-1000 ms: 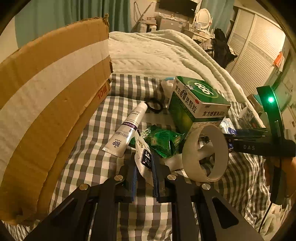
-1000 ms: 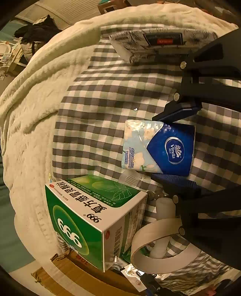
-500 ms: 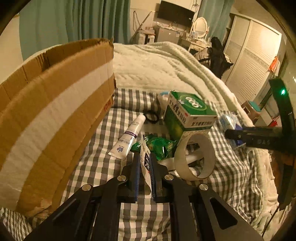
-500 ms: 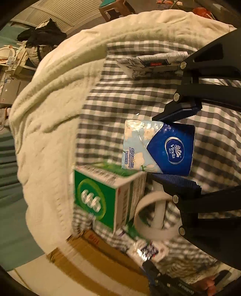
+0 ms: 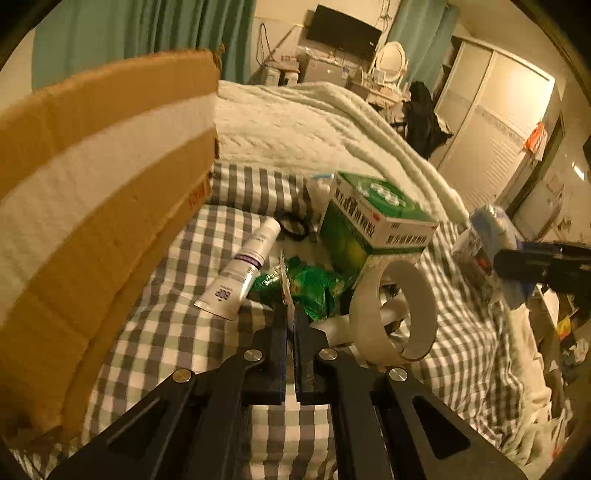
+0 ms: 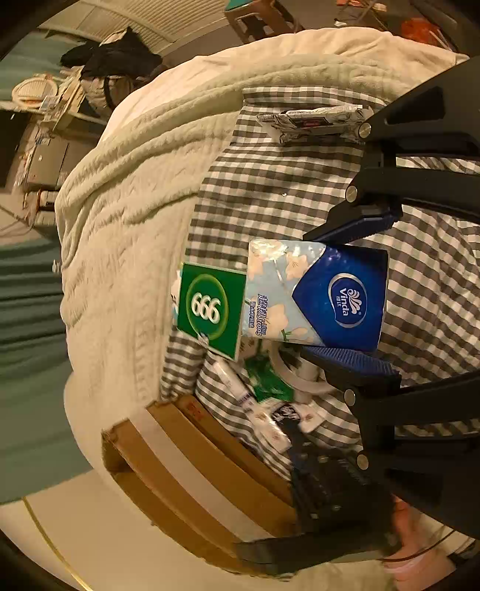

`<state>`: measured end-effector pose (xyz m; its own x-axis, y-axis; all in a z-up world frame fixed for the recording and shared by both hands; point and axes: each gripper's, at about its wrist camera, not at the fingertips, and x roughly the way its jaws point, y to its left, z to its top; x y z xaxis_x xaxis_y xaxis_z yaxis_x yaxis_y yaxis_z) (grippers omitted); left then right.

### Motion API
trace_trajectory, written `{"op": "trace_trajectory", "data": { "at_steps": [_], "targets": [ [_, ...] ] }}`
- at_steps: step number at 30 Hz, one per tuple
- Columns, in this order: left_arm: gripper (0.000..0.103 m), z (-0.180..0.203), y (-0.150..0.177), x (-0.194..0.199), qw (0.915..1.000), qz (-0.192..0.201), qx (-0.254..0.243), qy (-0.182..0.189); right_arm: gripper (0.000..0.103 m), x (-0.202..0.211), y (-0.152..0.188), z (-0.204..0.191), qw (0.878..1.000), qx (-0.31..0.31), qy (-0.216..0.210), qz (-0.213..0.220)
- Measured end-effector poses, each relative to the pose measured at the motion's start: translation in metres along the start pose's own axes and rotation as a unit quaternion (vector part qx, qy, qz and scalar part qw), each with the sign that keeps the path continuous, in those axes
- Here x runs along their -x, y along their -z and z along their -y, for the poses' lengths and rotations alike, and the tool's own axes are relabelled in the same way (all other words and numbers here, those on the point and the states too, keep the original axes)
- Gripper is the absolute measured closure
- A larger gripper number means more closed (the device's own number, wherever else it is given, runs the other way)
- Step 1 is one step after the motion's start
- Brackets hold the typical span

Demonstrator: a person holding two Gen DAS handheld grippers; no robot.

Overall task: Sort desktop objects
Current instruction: 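Carry the tissue pack and sachet over the cardboard box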

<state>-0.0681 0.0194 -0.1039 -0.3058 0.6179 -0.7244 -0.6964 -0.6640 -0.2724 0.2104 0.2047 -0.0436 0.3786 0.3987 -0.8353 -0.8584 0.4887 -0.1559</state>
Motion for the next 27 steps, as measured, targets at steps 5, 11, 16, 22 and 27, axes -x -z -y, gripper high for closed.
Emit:
{"op": "trace_trajectory", "data": {
  "at_steps": [5, 11, 16, 22, 27],
  "targets": [
    [0.101, 0.005, -0.015, 0.042, 0.9987, 0.048, -0.017, -0.002, 0.050, 0.011, -0.006, -0.003, 1.000, 0.002, -0.011, 0.016],
    [0.101, -0.002, -0.063, 0.097, 0.9952, 0.095, 0.006, -0.022, 0.050, 0.031, -0.027, -0.028, 0.998, 0.017, -0.039, 0.043],
    [0.101, -0.027, -0.098, 0.136, 0.9905, 0.118, 0.018, -0.068, 0.050, 0.049, -0.061, -0.075, 0.992, 0.055, -0.088, 0.076],
    [0.101, -0.091, -0.108, 0.160, 0.9804, 0.132, 0.067, -0.130, 0.051, 0.056, -0.102, -0.151, 0.978, 0.088, -0.155, 0.105],
    [0.101, -0.133, -0.092, 0.150, 0.9780, 0.104, 0.093, -0.156, 0.050, 0.035, -0.116, -0.203, 0.973, 0.104, -0.178, 0.101]
  ]
}}
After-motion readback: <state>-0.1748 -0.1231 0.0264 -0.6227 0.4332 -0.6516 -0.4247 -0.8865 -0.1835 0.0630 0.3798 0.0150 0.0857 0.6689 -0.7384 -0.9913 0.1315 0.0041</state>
